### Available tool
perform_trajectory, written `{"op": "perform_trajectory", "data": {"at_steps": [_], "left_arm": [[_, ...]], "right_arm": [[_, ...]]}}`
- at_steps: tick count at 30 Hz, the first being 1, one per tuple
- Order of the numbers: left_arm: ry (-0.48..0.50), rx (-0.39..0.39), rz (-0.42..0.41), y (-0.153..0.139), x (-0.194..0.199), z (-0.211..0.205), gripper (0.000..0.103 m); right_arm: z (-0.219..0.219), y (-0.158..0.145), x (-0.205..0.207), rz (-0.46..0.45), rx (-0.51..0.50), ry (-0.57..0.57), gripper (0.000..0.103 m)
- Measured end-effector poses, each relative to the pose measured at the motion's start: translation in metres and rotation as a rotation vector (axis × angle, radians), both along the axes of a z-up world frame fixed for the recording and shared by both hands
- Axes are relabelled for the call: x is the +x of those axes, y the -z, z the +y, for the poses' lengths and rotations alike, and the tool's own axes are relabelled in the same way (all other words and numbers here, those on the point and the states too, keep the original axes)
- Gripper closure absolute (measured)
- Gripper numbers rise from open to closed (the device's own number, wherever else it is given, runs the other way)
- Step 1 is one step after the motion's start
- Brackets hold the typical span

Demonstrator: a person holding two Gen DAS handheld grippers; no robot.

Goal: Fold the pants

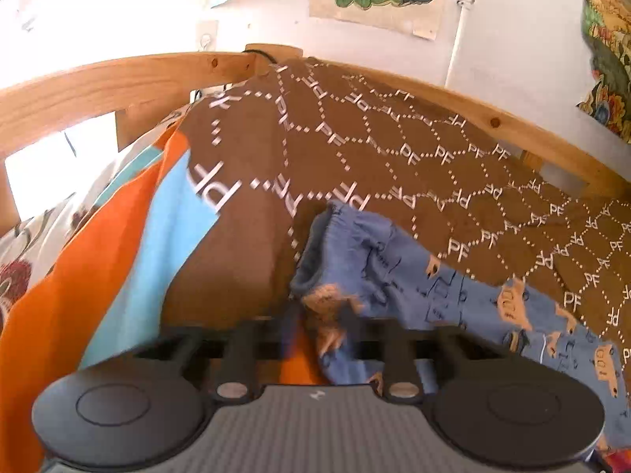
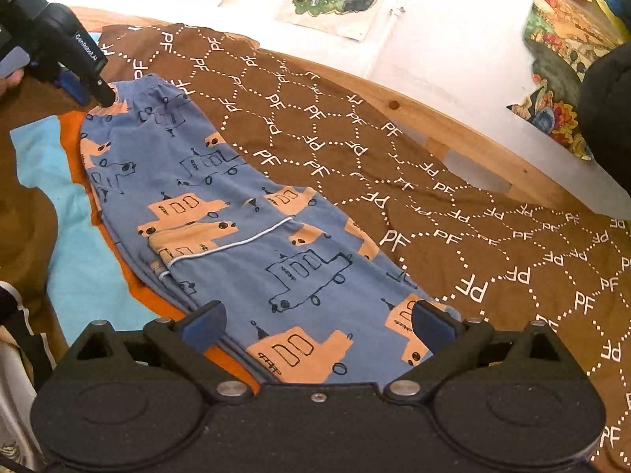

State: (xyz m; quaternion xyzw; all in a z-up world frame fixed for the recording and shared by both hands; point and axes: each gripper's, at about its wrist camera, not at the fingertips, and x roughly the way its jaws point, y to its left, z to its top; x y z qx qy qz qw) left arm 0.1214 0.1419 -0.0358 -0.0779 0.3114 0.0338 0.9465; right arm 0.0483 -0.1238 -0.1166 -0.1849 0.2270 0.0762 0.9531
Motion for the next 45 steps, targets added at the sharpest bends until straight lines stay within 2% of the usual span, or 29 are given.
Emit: {"op": "perform_trajectory", "data": {"at_steps": [2, 6, 7, 12, 16, 23, 26, 29, 31, 34, 40, 42, 45], "left_arm": [[-0.027, 0.042, 0.005, 0.002, 0.003, -0.002, 0.085], [-0.058, 0.024, 0.019, 0.010, 0.008, 0.002, 0.084], [-0.067, 0.017, 0.020, 0.011, 0.008, 0.003, 0.077], [-0.067, 0.002, 0.007, 0.013, 0.004, 0.004, 0.062], [-0.072, 0.018, 0.004, 0.013, 0.010, 0.000, 0.057], [-0.071, -0.120, -0.024, 0.013, 0.012, 0.015, 0.044], [-0.058, -0.123, -0.038, 0.016, 0.014, 0.018, 0.044], [-0.066, -0.083, -0.022, 0.015, 0.018, 0.013, 0.049], [-0.081, -0.067, -0.004, 0.013, 0.022, 0.010, 0.060], [-0.089, -0.071, 0.013, 0.012, 0.024, 0.011, 0.070], [-0.082, -0.064, 0.028, 0.008, 0.024, 0.010, 0.084], [-0.086, -0.054, 0.018, 0.004, 0.021, 0.006, 0.085], [-0.071, 0.041, -0.008, -0.004, 0.016, -0.011, 0.086]], "right_arm": [[-0.002, -0.001, 0.001, 0.002, 0.012, 0.012, 0.003], [-0.004, 0.000, 0.001, -0.003, 0.022, 0.026, 0.003], [-0.004, 0.000, 0.001, -0.002, 0.023, 0.027, 0.003], [-0.003, -0.001, 0.002, -0.001, 0.017, 0.018, 0.003], [-0.002, 0.000, 0.001, 0.000, 0.013, 0.012, 0.003], [-0.003, 0.000, 0.001, 0.003, 0.021, 0.016, 0.003], [-0.003, 0.000, 0.001, 0.005, 0.020, 0.013, 0.003], [-0.003, 0.000, 0.001, 0.005, 0.021, 0.013, 0.003], [-0.003, 0.000, 0.001, 0.006, 0.022, 0.013, 0.003], [-0.003, 0.000, 0.002, 0.007, 0.024, 0.013, 0.003], [-0.003, 0.001, 0.002, 0.010, 0.023, 0.015, 0.003], [-0.003, 0.002, 0.002, 0.013, 0.024, 0.015, 0.003], [-0.004, 0.002, 0.002, 0.013, 0.025, 0.015, 0.003]]}}
